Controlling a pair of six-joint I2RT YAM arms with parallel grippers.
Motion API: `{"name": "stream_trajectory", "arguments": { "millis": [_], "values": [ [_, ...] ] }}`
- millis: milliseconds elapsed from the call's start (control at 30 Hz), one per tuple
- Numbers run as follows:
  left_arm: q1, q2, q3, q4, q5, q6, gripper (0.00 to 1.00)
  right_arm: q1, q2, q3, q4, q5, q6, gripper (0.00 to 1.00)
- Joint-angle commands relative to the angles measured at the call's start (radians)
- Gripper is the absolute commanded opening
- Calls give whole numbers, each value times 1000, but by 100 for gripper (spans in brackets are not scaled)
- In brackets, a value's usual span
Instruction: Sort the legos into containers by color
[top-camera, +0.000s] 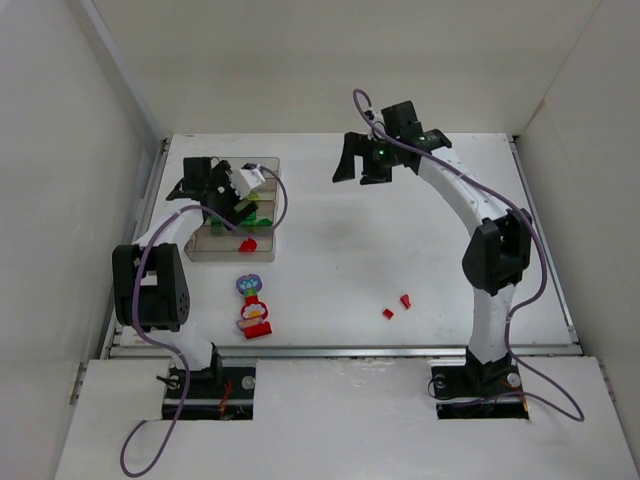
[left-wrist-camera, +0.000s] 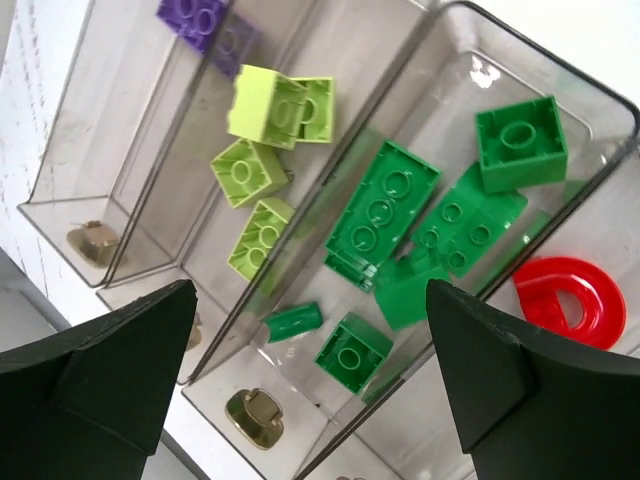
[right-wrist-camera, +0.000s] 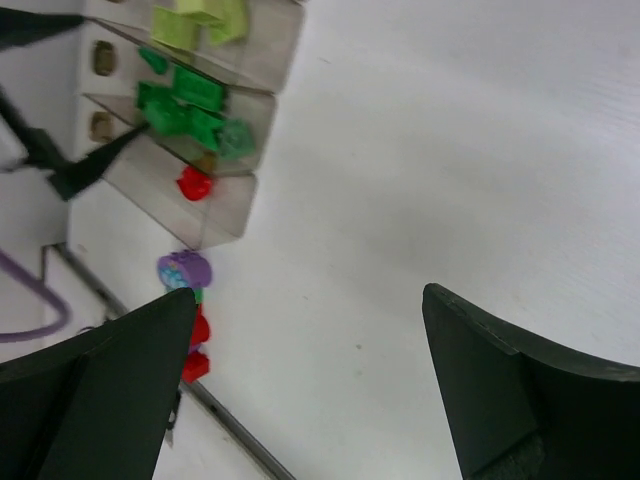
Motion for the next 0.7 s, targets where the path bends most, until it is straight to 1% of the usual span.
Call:
{"name": "stream_trajectory", "arguments": {
  "millis": [0, 33, 67, 100, 133, 167, 233, 267, 300, 333, 367, 400, 467, 500, 600, 633, 667],
  "values": [
    [1, -52, 84, 37, -3, -119, 100, 3, -110, -31, -123, 169, -49, 100],
    [1, -62, 98, 37, -3, -150, 100, 3, -131, -63, -149, 268, -61, 100],
    [1, -62, 110, 48, -3, -183, 100, 3, -177, -143, -194, 321, -61, 100],
    [1, -62, 133, 48, -23, -254, 100, 3, -200, -189, -219, 367, -70, 100],
    [1, -74, 143, 57, -40, -288, 100, 3, -223, -235, -244, 445, -70, 100],
    [-13, -83, 152, 57, -58, -318, 100, 3, -242, -328, -290, 471, -70, 100],
    [-30, -83, 161, 57, -129, -406, 100, 12, -295, -424, -319, 517, -54, 100],
    [-30, -97, 161, 66, -155, -433, 100, 29, -309, -511, -330, 518, -44, 97],
    [-44, -108, 161, 66, -172, -464, 100, 41, -330, -548, -345, 527, -21, 97],
    [-44, -108, 147, 66, -186, -496, 100, 54, -331, -579, -354, 537, -5, 95],
    [-44, -123, 138, 66, -199, -559, 100, 78, -340, -608, -354, 538, 8, 89],
    [-44, -141, 129, 66, -199, -587, 100, 89, -340, -660, -354, 538, 20, 86],
    [-44, -166, 89, 47, -219, -634, 100, 109, -349, -709, -344, 538, 57, 79],
    [-44, -195, 75, 46, -219, -654, 100, 109, -349, -749, -344, 538, 69, 70],
    [-44, -249, 8, 7, -268, -719, 100, 109, -349, -795, -344, 548, 88, 64],
    [-44, -291, -33, -4, -284, -728, 100, 109, -360, -824, -335, 548, 98, 61],
    [-44, -311, -55, -13, -284, -728, 100, 109, -360, -838, -334, 548, 98, 61]
  ]
}}
